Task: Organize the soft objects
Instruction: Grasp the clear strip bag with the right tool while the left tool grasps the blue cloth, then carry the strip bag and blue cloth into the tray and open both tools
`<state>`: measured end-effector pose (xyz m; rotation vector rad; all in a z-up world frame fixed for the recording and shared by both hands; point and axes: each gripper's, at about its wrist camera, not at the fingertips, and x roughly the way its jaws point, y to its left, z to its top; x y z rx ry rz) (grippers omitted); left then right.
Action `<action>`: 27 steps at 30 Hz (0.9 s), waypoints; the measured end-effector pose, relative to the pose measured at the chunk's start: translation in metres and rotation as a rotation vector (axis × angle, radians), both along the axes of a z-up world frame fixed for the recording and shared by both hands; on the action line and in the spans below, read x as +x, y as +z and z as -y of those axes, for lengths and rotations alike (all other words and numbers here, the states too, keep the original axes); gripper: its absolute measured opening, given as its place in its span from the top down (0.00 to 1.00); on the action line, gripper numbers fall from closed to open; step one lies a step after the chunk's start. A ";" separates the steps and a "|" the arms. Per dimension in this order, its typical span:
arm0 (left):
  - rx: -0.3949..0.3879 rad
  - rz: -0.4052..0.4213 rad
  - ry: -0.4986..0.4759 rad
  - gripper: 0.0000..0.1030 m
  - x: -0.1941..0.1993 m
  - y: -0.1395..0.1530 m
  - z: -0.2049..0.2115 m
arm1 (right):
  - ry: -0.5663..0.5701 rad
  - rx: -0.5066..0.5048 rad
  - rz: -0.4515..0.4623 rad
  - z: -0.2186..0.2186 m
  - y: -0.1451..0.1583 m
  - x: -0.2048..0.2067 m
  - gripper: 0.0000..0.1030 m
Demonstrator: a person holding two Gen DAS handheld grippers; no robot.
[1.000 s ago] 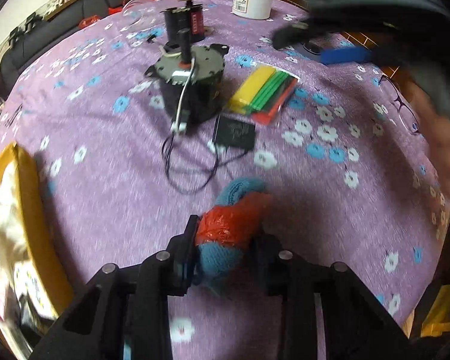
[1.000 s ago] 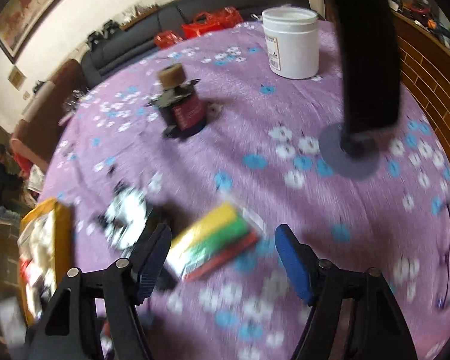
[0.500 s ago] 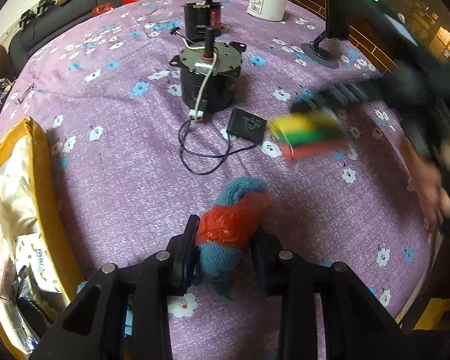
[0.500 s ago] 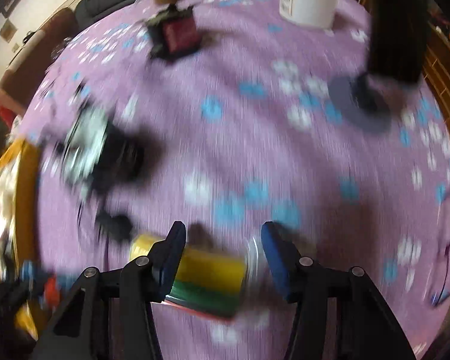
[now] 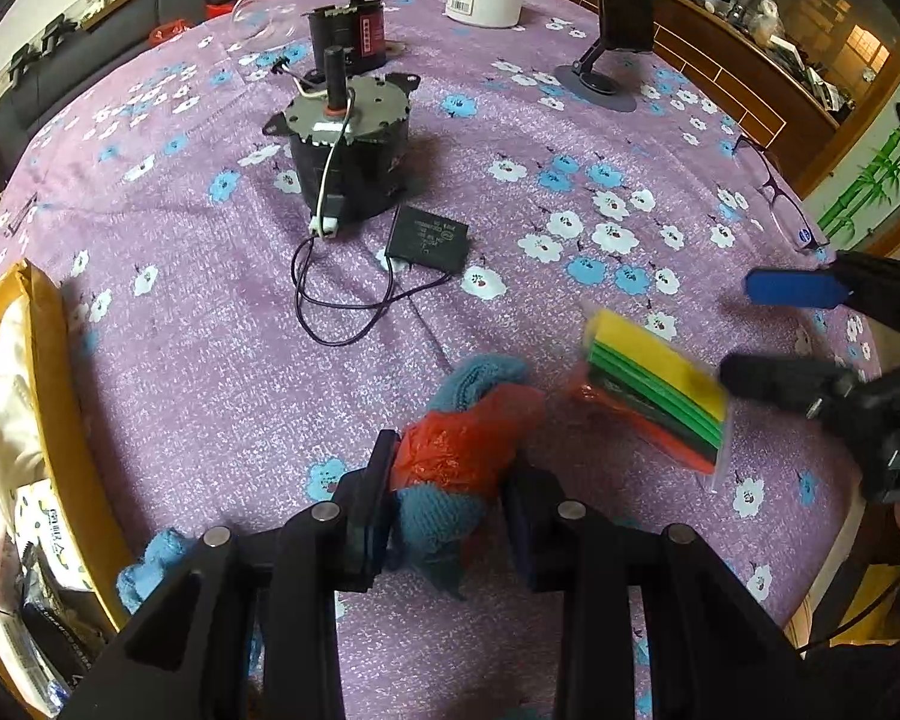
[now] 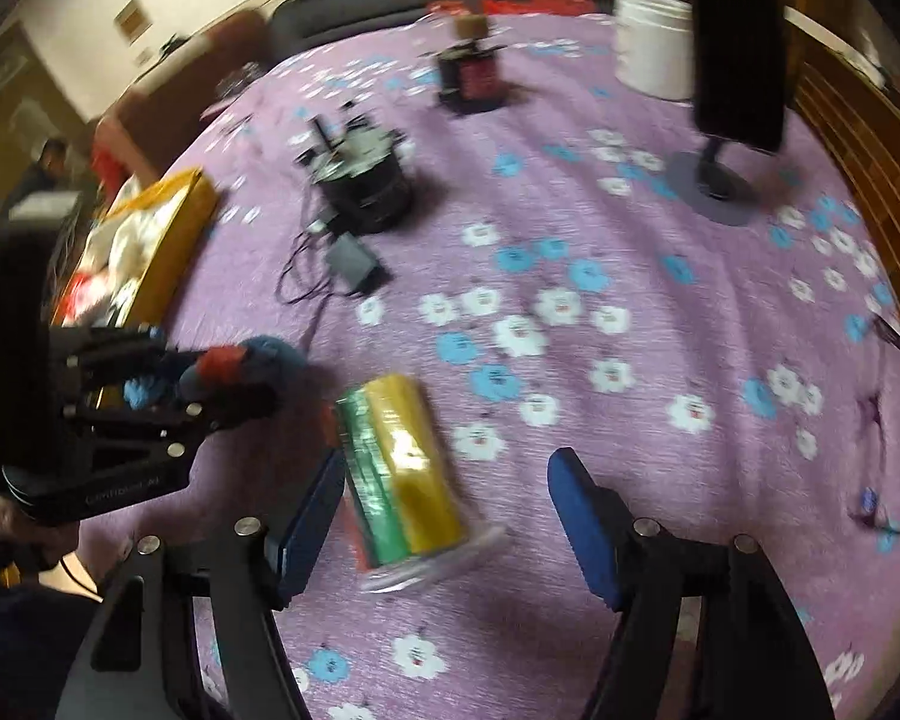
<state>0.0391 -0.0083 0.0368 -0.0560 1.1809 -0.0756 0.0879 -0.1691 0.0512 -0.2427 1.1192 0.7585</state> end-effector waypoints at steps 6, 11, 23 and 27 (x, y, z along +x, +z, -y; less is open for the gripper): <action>0.027 0.035 0.021 0.70 -0.009 0.012 -0.010 | 0.069 -0.132 0.038 -0.031 -0.028 -0.020 0.51; 0.047 0.079 0.038 0.70 -0.017 0.023 -0.019 | 0.022 -0.140 0.027 -0.034 -0.029 -0.023 0.60; 0.060 0.159 0.028 0.70 -0.044 0.042 -0.037 | -0.109 -0.045 0.040 -0.042 0.008 -0.051 0.60; 0.062 0.185 0.026 0.70 -0.056 0.051 -0.047 | -0.103 -0.034 0.058 -0.061 0.017 -0.064 0.60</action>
